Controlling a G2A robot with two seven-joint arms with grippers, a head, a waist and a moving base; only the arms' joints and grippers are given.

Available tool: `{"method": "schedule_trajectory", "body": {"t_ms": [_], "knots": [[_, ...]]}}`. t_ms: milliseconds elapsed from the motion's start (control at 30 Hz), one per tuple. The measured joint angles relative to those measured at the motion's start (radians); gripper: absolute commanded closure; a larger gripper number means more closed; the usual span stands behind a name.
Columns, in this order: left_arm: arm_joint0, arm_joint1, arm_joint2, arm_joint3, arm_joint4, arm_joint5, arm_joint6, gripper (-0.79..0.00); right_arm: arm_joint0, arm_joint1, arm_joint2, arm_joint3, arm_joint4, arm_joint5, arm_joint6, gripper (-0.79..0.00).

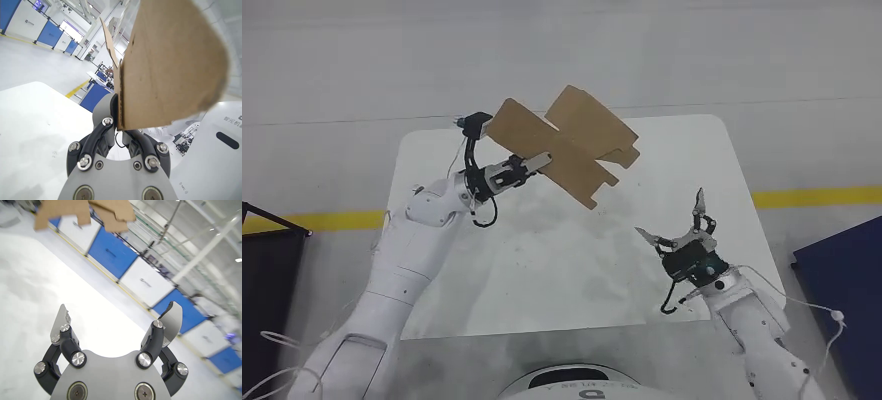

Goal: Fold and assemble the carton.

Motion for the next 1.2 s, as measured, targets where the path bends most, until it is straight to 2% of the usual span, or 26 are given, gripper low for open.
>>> {"method": "schedule_trajectory", "body": {"t_ms": [67, 167, 200, 233, 267, 433, 567, 633, 767, 867, 1200], "knots": [[-0.003, 0.006, 0.018, 0.015, -0.008, -0.008, 0.008, 0.000, 0.039, 0.009, 0.016, 0.043, 0.181, -0.256, -0.064, -0.785], [-0.004, 0.014, 0.045, 0.032, -0.019, -0.027, 0.027, 0.000, 0.108, 0.021, 0.028, 0.131, 0.373, -0.547, -0.072, -0.785], [-0.004, 0.016, 0.054, 0.037, -0.020, -0.033, 0.032, 0.000, 0.130, 0.023, 0.024, 0.157, 0.425, -0.610, -0.062, -0.785], [-0.005, 0.019, 0.066, 0.043, -0.021, -0.040, 0.040, 0.000, 0.158, 0.026, 0.012, 0.192, 0.497, -0.672, -0.046, -0.736], [-0.006, 0.021, 0.075, 0.047, -0.020, -0.045, 0.045, 0.000, 0.178, 0.029, 0.002, 0.217, 0.548, -0.699, -0.029, -0.727], [-0.014, 0.033, 0.119, 0.048, 0.002, -0.056, 0.056, 0.000, 0.254, 0.043, -0.031, 0.296, 0.739, -0.701, 0.132, -0.757], [-0.021, 0.039, 0.139, 0.039, -0.002, -0.055, 0.055, 0.000, 0.308, 0.043, -0.075, 0.353, 0.869, -0.679, 0.257, -0.656], [-0.024, 0.040, 0.147, 0.036, -0.003, -0.055, 0.055, 0.000, 0.335, 0.043, -0.100, 0.381, 0.932, -0.692, 0.302, -0.570], [-0.034, 0.042, 0.176, 0.041, 0.005, -0.055, 0.055, 0.000, 0.389, 0.044, -0.175, 0.406, 1.057, -0.703, 0.400, -0.493], [-0.045, 0.042, 0.196, 0.048, 0.005, -0.055, 0.055, 0.000, 0.422, 0.050, -0.232, 0.424, 1.175, -0.702, 0.459, -0.406], [-0.084, 0.043, 0.249, 0.080, 0.005, -0.055, 0.055, 0.000, 0.478, 0.078, -0.298, 0.440, 1.396, -0.702, 0.586, -0.339]]}}
